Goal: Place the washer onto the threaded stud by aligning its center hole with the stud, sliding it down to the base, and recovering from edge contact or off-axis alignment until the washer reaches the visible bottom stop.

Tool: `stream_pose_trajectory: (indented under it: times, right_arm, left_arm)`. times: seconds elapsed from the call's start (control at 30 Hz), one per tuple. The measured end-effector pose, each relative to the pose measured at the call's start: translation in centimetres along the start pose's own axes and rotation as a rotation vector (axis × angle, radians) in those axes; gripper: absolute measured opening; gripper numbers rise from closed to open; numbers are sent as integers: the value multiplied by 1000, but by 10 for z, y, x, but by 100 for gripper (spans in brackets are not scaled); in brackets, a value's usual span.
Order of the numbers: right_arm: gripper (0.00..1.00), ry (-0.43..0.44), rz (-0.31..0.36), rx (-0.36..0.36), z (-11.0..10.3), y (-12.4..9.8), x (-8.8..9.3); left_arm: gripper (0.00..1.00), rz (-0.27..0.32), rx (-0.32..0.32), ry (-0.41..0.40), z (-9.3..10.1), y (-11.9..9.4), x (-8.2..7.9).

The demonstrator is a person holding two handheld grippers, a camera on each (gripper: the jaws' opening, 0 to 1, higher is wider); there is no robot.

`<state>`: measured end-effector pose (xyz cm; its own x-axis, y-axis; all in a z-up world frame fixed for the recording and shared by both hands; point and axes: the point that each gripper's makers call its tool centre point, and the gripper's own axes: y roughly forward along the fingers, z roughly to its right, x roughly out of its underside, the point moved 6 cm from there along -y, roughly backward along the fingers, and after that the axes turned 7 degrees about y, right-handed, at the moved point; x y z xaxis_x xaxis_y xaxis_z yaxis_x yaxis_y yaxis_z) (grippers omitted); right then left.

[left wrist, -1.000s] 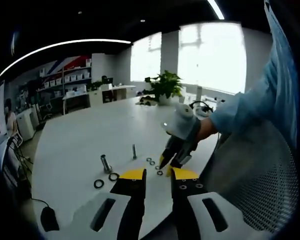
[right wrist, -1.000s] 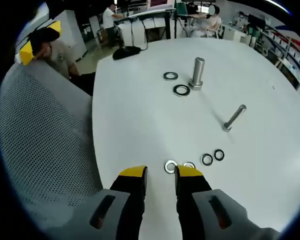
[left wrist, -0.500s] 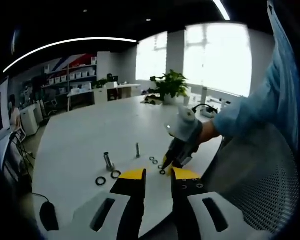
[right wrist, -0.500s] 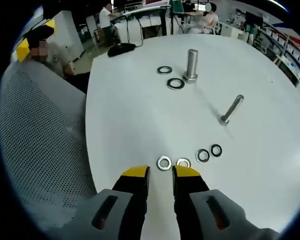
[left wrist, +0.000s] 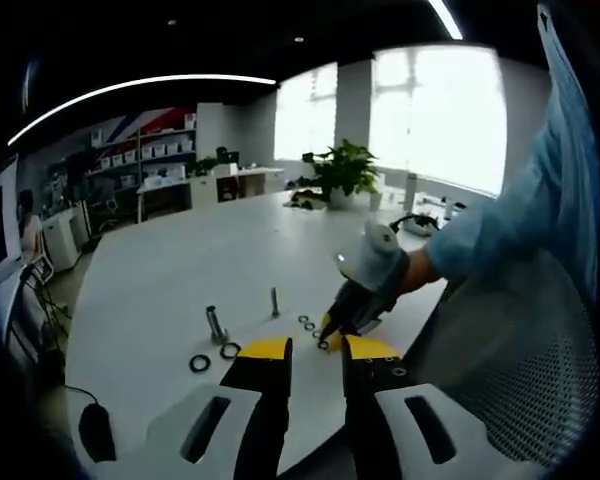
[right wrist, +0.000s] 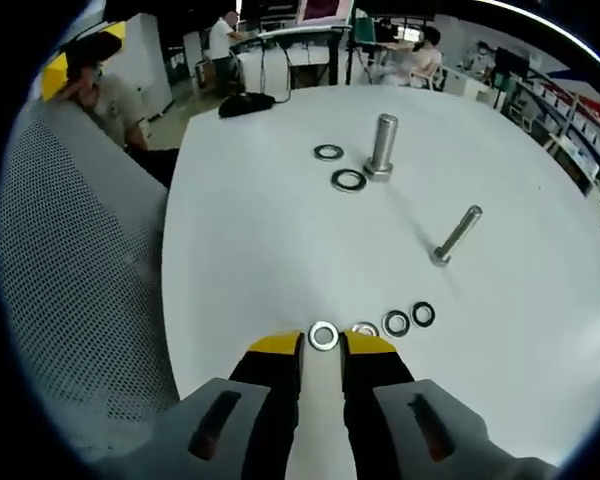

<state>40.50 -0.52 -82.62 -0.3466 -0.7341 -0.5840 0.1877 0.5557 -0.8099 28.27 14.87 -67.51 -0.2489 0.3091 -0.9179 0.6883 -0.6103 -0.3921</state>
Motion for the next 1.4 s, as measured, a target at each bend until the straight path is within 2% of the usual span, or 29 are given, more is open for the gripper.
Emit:
stream_pose_trajectory:
  times: [0.3, 0.5, 1.23, 1.4]
  right_arm:
    - [14, -51, -3, 16, -2, -1, -1]
    - [14, -55, 5, 39, 4, -5, -2]
    - [14, -62, 155, 176, 28, -40, -38]
    - [14, -8, 209, 202, 37, -48, -50]
  left_arm:
    - [17, -8, -13, -6, -1, 1, 0]
    - [17, -10, -20, -11, -1, 1, 0]
    - [17, -13, 17, -9, 3, 2, 0]
    - [17, -20, 27, -6, 4, 2, 1]
